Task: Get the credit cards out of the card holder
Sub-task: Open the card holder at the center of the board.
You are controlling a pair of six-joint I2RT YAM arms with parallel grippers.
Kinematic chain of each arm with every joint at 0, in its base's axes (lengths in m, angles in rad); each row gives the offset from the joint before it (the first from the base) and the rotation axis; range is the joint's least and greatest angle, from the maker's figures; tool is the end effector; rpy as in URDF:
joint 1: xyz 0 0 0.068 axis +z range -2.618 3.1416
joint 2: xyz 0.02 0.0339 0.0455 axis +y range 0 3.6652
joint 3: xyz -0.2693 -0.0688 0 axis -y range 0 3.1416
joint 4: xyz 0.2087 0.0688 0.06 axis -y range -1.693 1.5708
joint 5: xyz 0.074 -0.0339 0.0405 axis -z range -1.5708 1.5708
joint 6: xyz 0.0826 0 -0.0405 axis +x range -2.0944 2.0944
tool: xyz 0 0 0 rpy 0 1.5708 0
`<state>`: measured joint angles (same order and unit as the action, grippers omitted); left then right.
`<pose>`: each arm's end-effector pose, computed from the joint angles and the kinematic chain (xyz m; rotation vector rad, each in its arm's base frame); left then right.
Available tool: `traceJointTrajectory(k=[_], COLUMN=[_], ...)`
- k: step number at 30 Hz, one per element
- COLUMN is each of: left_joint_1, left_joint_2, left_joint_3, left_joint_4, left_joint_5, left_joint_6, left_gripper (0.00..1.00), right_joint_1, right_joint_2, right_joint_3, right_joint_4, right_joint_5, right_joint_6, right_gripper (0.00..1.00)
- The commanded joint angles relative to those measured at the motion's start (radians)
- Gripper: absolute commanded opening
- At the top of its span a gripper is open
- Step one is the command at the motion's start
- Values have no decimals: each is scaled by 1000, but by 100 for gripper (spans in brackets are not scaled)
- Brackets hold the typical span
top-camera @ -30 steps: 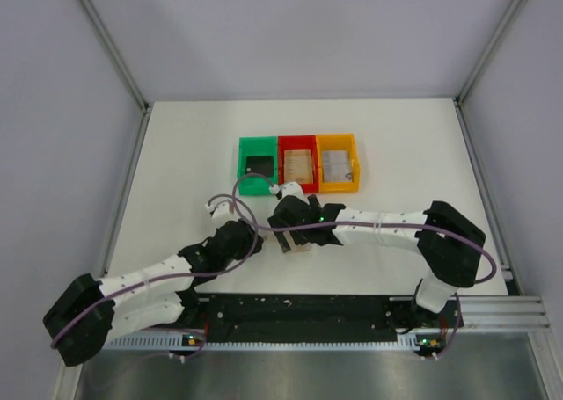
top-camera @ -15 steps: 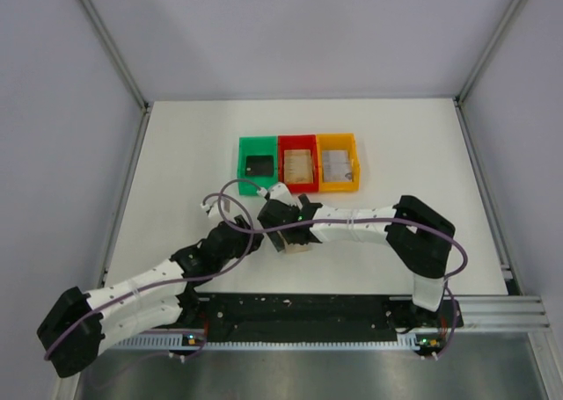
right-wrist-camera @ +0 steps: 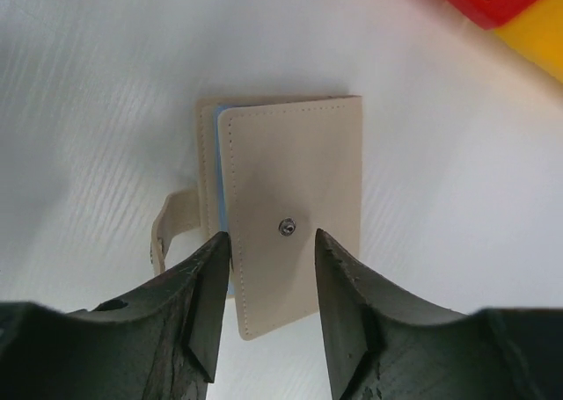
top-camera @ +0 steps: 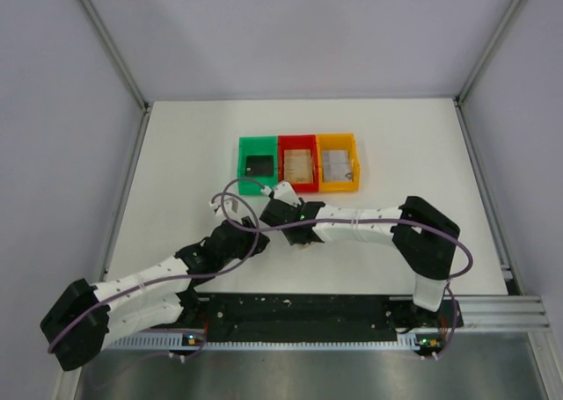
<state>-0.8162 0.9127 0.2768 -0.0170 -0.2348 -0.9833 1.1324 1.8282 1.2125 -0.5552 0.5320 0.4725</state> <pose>0.1383 -0.1190 0.1571 -0.3255 2.2806 -0.7214 0.1866 0.2992 0.1686 -0.6759 2.3976 -0.1085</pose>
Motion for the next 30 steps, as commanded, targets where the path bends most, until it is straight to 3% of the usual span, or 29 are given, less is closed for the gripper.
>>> traceJointTrajectory(k=[1,4,16,23,30], left_joint_1=[-6,-8,-32,-46,-64], left_joint_2=[23,40,94,115,149], left_joint_3=[47,58,102,133,193], left_joint_4=[63,72,86,88,92], left_joint_5=[37,51,86,95,114], left_joint_6=[40,49,74,92,109], left_gripper=[48,48,51,57,57], right_joint_1=[13,13,-86,-197,-319], right_joint_2=[-89,-99,-147,-211,-314], right_joint_3=[61,71,13,-77,-229], right_joint_4=[-35,-49,-80,-62,55], right_joint_5=[86,132,169,59,-156], right_joint_6=[8,-8,-8,6,29], right_gripper=[41,35,28,14,4])
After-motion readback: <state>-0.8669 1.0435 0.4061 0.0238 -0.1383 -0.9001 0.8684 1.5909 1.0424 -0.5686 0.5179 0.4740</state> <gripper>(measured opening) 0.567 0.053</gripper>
